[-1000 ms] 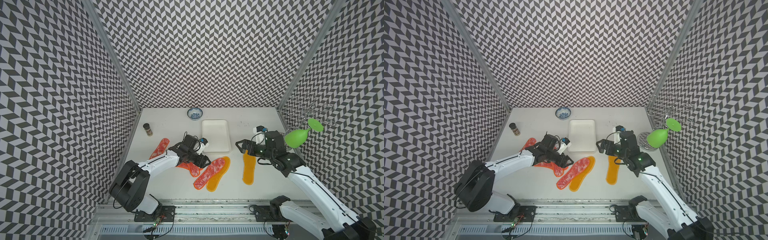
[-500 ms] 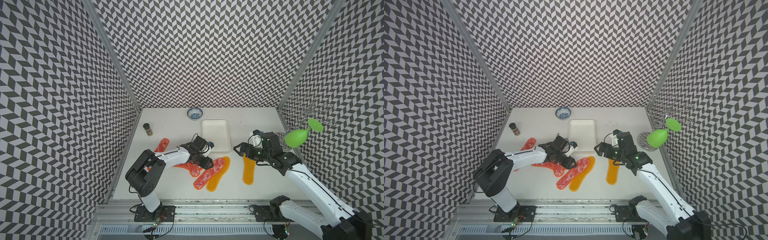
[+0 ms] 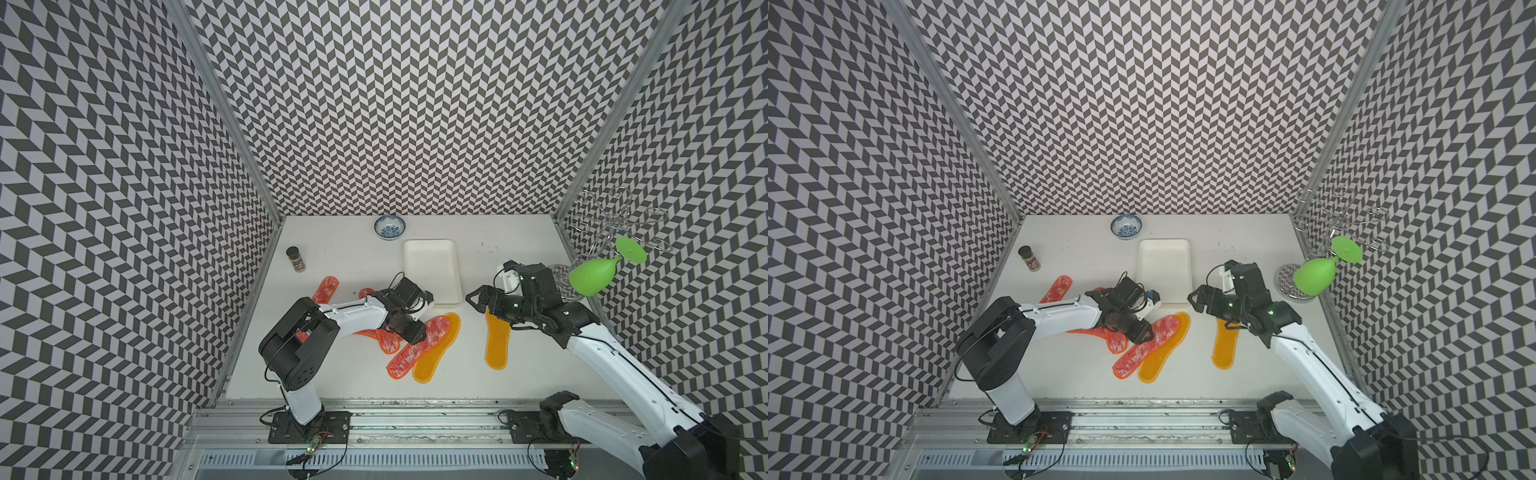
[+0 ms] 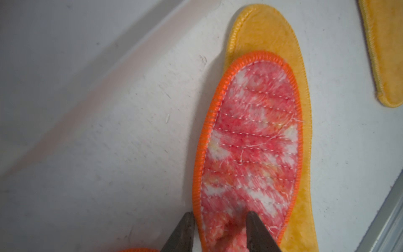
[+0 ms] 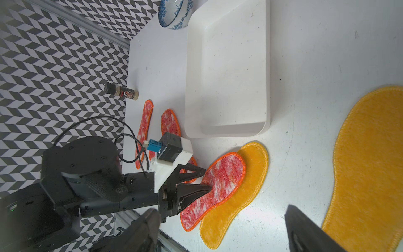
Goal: Put the insoles into the storage box
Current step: Pick up the insole from the center of the board.
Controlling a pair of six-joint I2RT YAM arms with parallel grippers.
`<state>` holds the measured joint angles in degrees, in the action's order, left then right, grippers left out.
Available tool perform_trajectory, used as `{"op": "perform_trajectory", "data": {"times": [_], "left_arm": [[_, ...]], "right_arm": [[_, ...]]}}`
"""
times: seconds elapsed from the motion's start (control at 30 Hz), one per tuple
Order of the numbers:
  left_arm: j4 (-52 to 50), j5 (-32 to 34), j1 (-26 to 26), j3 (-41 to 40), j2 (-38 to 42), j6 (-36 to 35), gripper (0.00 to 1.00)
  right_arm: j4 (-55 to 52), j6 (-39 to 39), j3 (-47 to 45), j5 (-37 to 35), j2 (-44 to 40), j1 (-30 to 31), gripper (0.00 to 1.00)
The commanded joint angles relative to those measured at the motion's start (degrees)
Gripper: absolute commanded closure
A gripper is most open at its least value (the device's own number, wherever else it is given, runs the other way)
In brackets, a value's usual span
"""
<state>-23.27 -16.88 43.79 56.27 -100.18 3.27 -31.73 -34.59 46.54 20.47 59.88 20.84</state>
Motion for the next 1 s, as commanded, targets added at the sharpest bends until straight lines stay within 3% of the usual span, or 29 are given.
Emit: {"op": "perform_trajectory", "data": {"times": [0.0,0.23,0.43,0.63,0.97], "left_arm": [[-4.66,4.23,1.58,-0.6,-0.75,-0.3,0.59],[-6.25,10.14,3.39,-1.24,-2.71,0.59,0.77],[-7.39,11.04,4.02,-1.03,-1.81,2.49,1.0],[-8.81,10.65,3.26,1.7,3.6,6.48,1.0],[-6.53,11.32,-0.84,5.26,17.58,20.82,1.0]], "right_arm": [[1.84,0.39,-0.14,0.6,0.5,0.26,0.09],[2.19,0.14,-0.14,0.18,0.94,0.26,0.1],[2.59,-0.18,-0.36,-0.17,0.77,0.25,0.1],[3.01,-0.89,-0.15,-0.69,0.51,0.25,0.1],[9.08,-6.66,1.3,2.19,-0.2,0.25,0.12]]}}
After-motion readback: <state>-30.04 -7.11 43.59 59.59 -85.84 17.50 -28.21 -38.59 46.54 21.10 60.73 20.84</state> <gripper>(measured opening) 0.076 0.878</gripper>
